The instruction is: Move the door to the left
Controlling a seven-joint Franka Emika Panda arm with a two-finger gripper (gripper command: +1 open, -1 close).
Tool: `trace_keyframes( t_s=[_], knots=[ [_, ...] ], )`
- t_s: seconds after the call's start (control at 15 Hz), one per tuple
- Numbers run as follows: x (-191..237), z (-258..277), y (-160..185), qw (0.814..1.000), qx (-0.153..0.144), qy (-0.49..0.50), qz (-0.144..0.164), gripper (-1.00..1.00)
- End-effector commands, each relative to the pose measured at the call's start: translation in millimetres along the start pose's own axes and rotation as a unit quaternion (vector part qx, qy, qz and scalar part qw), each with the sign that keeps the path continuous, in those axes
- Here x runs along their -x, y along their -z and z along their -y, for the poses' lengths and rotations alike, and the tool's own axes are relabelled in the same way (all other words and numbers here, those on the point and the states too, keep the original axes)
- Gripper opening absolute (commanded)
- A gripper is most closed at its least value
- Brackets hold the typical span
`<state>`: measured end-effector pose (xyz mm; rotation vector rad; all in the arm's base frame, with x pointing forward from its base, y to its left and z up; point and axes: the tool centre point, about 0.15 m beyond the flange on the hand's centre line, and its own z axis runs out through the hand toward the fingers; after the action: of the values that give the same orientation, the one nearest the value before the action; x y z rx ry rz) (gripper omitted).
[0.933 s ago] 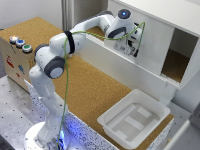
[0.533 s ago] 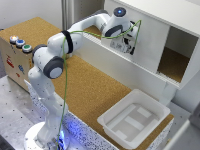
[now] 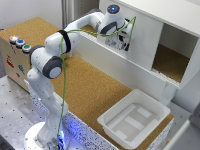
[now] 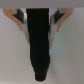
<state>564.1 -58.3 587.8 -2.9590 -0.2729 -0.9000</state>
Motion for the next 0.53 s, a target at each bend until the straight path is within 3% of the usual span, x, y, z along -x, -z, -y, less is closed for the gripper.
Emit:
trace_keyframes(
  t_s=[0.0,0.47],
  knots=[
    [11.1,52.8,-10.8,0.999,0.048,0.012,-0.007,-1.00],
    [7.1,95.7,-16.8,0.999,0.037,0.027,-0.007,-1.00]
  ],
)
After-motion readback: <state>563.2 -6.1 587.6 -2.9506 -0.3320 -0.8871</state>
